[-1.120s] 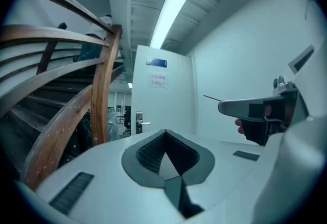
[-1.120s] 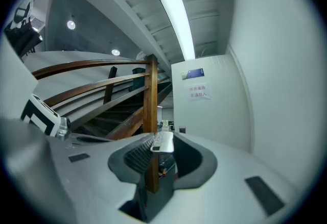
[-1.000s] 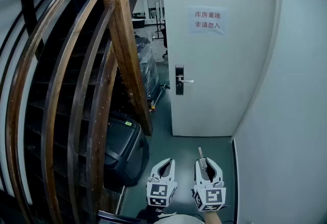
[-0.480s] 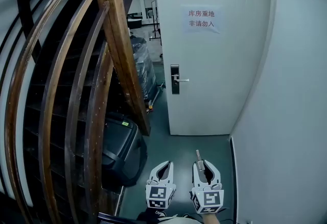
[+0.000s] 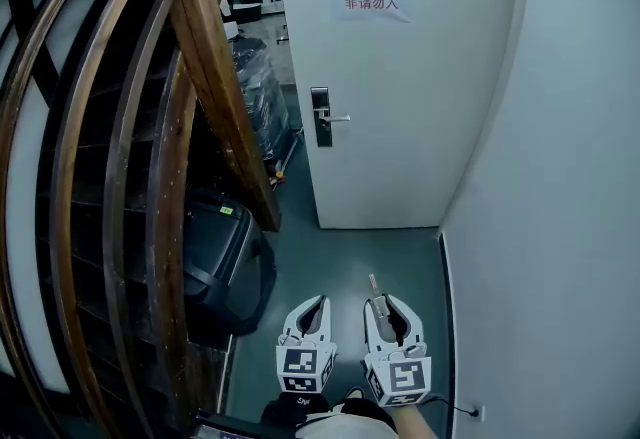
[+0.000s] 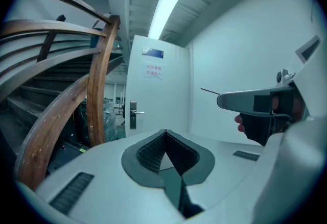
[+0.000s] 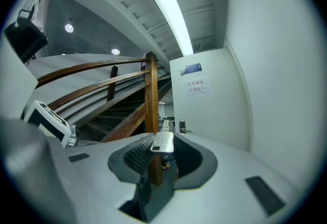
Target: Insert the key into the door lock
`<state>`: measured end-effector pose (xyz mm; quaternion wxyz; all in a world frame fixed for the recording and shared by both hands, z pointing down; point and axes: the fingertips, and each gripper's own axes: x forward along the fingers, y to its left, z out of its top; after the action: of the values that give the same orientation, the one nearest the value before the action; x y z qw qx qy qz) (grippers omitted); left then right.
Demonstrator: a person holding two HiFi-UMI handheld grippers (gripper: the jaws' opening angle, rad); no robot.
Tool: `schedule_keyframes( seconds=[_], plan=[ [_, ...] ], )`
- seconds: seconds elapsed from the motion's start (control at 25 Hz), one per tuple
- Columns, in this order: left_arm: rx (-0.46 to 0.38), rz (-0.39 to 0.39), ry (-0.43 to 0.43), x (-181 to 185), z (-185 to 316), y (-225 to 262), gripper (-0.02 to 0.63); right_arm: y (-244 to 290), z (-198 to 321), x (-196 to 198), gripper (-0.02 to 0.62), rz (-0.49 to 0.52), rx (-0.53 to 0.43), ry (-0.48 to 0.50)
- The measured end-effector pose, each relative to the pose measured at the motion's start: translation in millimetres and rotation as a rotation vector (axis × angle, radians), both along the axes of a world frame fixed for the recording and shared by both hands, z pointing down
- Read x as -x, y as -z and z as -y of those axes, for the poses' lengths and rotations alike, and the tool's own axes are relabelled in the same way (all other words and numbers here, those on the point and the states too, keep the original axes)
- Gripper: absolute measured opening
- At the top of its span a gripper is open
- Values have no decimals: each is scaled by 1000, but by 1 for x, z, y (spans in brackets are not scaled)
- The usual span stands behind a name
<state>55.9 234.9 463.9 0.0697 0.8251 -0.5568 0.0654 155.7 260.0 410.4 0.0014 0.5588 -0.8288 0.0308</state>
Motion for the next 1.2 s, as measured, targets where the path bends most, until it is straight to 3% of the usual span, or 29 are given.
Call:
schedule_keyframes(
  seconds=[0.28,0.8,1.2],
  plan=[
    [39,21,17,16,11,-15,5,-17,17,10,118,12,44,6],
    [-6,-22,-71,55,123,-1,5,-2,121,59,118,-14,10,-65],
    [47,-38,-94,96,171,-22,5,-22,171,94,118,-42,65,-105]
  ],
)
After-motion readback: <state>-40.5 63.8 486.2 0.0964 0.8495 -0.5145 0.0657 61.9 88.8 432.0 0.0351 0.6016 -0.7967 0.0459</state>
